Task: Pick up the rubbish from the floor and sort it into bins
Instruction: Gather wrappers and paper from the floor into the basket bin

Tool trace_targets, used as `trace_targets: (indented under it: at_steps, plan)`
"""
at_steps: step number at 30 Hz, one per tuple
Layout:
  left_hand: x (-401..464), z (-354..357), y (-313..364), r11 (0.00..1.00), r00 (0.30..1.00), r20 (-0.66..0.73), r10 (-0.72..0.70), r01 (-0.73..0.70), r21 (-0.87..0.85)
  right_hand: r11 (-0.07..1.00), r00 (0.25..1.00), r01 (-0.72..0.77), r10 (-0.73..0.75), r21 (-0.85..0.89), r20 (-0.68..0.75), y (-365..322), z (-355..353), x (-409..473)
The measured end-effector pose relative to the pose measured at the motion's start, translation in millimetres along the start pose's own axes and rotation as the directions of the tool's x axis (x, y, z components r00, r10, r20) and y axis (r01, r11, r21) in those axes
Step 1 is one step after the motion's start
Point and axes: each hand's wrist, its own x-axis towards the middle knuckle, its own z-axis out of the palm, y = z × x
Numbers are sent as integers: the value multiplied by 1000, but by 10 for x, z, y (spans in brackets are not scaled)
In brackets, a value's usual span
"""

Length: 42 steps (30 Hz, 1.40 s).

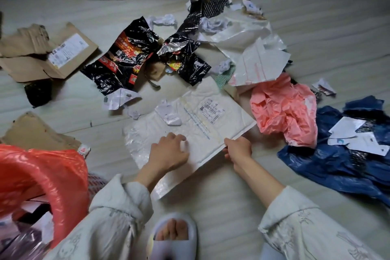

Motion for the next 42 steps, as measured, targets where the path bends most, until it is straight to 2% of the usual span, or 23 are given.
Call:
trace_targets:
  at_steps: [2, 3, 6, 8, 11, 14, 18, 24, 27, 29, 31, 33, 35, 36, 37, 38, 40, 42]
  plan:
    - [62, -52, -23, 1000, 989, -145, 18, -14, 27, 998, 1000, 10, -11, -60, -18, 121, -110, -53]
    - [107, -68, -44, 997, 985, -165, 39, -28, 67, 994, 999, 17, -21, -106, -36, 176, -168, -63]
    - [249, -51, -102, 979, 993, -38, 109, -100, 179, 984, 998, 7, -17, -179, -57, 264, -303, -27]
    - [283, 44, -145, 977, 991, 52, 124, -131, 170, 993, 999, 31, -32, -117, -12, 255, -325, 29]
    - [239, 187, -183, 983, 990, -50, 130, -122, 135, 996, 997, 77, -77, -40, 11, 192, -288, 105]
    - [229, 243, -203, 996, 984, -160, 84, -81, 25, 992, 994, 110, -110, -64, -3, 146, -263, 166]
    - [252, 250, -290, 996, 982, -190, -3, -13, -83, 991, 993, 118, -116, -65, 26, 95, -262, 198]
    - [134, 299, -373, 997, 988, -139, 63, -56, 53, 985, 989, 148, -145, -85, 35, 105, -290, 129]
    - [86, 265, -427, 994, 989, -126, -77, 86, 66, 960, 968, 248, -243, -133, 57, 119, -314, 84]
    - [77, 207, -414, 990, 987, -106, -121, 129, 65, 930, 946, 324, -316, -174, 71, 108, -322, 51]
    - [98, 99, -348, 993, 980, -193, -47, 67, 99, 907, 928, 371, -368, -196, 54, 91, -343, 51]
    - [117, -84, -211, 996, 924, -372, 92, -82, 44, 894, 919, 388, -394, -224, 22, 75, -373, 72]
    - [169, -280, -45, 964, 796, -548, 256, -256, 78, 864, 903, 411, -430, -290, 0, 81, -396, 103]
    - [200, -382, 43, 939, 730, -598, 330, -319, 129, 842, 893, 425, -451, -331, 0, 84, -403, 105]
    - [241, -475, 129, 913, 693, -602, 398, -365, 184, 819, 882, 439, -472, -370, 4, 85, -403, 102]
    - [289, -545, 210, 889, 688, -568, 452, -401, 220, 793, 870, 454, -493, -407, 9, 87, -401, 94]
    - [374, -601, 351, 871, 759, -428, 491, -433, 232, 743, 845, 485, -533, -460, 30, 113, -401, 89]
    - [416, -536, 398, 876, 813, -335, 475, -404, 262, 702, 821, 520, -568, -486, 57, 145, -417, 90]
